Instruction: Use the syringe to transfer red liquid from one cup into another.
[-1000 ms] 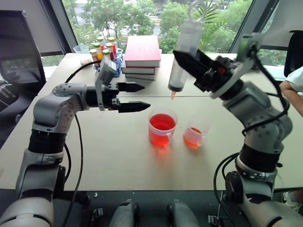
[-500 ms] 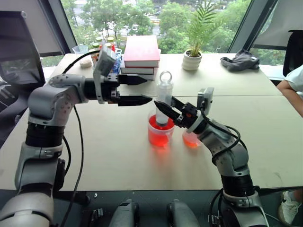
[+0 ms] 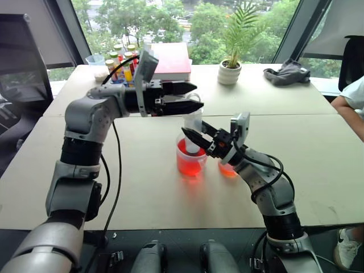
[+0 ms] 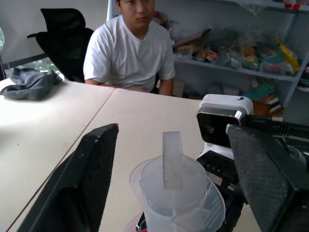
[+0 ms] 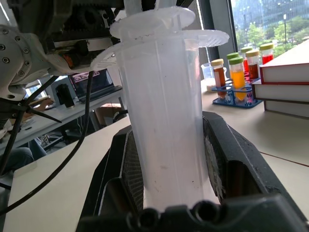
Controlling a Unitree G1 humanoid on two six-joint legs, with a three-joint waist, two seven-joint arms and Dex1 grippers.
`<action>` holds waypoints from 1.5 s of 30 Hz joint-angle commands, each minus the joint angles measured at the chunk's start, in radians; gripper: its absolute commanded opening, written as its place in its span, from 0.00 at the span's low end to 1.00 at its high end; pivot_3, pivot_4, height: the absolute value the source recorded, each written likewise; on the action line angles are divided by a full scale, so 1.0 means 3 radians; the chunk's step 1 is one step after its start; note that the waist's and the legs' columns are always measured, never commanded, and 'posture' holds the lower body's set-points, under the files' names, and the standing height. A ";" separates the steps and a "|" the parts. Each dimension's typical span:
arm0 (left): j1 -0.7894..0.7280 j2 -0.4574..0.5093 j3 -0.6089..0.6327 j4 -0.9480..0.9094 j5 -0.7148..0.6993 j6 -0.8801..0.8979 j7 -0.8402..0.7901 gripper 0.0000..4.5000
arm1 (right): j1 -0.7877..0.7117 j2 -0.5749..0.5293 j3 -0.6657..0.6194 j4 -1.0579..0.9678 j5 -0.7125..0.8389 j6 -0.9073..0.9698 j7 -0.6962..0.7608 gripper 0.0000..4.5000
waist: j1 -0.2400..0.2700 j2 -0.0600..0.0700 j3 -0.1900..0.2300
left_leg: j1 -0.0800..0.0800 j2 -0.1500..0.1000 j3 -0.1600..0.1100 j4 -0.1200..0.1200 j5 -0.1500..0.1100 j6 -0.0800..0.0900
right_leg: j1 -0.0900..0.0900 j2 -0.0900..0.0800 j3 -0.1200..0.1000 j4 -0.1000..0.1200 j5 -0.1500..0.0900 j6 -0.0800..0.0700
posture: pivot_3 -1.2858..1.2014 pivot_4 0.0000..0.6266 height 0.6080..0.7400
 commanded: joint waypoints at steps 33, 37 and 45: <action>-0.0753 0.0203 0.0182 0.0608 0.0264 -0.0525 -0.0178 0.01 | 0.0081 -0.0077 0.0112 -0.0035 0.0023 0.0043 0.0164 0.30 | 0.0005 0.0000 0.0000 | 0.0000 0.0000 0.0000 0.0000 0.0000 0.0000 | 0.0000 0.0001 0.0000 0.0000 0.0000 0.0000 | 0.52 0.24 1.00; -0.0775 0.0196 0.0172 0.0652 0.0291 -0.0585 -0.0189 0.01 | 0.0068 -0.0078 0.0105 -0.0042 0.0025 0.0040 0.0163 0.30 | 0.0005 0.0000 0.0000 | 0.0000 0.0000 0.0000 0.0000 0.0000 0.0000 | 0.0000 0.0001 0.0000 0.0000 0.0000 0.0000 | 0.52 0.24 1.00; -0.0563 0.0171 0.0079 0.0459 0.0242 -0.0416 -0.0227 0.27 | -0.0111 -0.0103 -0.0017 -0.0231 0.0106 0.0121 0.0064 0.30 | -0.0002 0.0000 0.0000 | 0.0000 0.0000 0.0000 0.0000 0.0000 0.0000 | 0.0000 0.0001 0.0000 0.0000 0.0000 0.0000 | 0.52 0.24 1.00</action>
